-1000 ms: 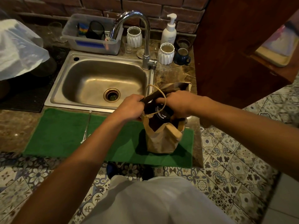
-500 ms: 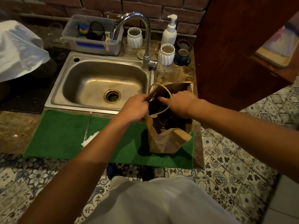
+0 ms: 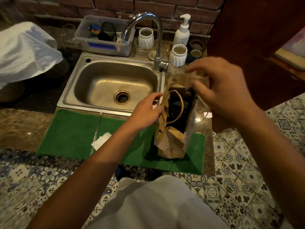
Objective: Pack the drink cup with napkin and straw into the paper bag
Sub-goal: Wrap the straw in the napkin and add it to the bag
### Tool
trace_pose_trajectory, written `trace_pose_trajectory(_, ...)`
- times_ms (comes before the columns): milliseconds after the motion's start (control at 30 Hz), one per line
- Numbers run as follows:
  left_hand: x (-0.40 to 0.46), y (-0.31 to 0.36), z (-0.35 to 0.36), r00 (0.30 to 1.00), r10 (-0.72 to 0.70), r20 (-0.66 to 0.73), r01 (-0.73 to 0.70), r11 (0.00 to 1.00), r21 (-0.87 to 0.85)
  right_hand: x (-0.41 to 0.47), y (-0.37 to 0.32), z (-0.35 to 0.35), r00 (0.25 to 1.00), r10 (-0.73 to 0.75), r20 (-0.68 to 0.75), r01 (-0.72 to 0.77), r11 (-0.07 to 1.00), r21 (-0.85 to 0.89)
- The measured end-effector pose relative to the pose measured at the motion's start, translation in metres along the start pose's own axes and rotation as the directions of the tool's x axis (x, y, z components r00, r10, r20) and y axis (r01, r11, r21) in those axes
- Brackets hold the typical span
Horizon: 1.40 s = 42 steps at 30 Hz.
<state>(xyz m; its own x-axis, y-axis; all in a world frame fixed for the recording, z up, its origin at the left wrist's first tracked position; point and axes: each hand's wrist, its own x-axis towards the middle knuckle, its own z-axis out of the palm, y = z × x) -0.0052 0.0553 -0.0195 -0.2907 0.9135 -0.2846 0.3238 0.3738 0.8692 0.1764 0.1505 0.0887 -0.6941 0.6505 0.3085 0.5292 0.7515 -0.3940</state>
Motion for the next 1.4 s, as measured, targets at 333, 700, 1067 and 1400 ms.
trace_pose_trajectory(333, -0.041, -0.069, -0.062, 0.979, -0.032, -0.202, 0.023, 0.999, -0.046, 0.013, -0.109, 0.045, 0.964, -0.234, -0.123, 0.251, 0.957, 0.148)
trace_pose_trajectory(700, -0.084, -0.195, -0.135, 0.913, -0.176, -0.367, 0.232, 0.966, 0.114, 0.016, -0.147, 0.192, 0.910, -0.069, 0.408, 0.023, 0.993, 0.117)
trace_pose_trajectory(1067, -0.095, -0.270, -0.131, 0.871, -0.381, -0.311, 0.446, 0.878, 0.172, -0.012, -0.152, 0.316, 0.640, 0.304, 0.706, -0.300, 0.944, -0.135)
trace_pose_trajectory(1400, -0.099, -0.281, -0.120, 0.928, -0.317, -0.198, 0.372, 0.827, 0.422, -0.026, -0.156, 0.353, 0.404, 0.574, 0.712, -0.436, 0.805, -0.402)
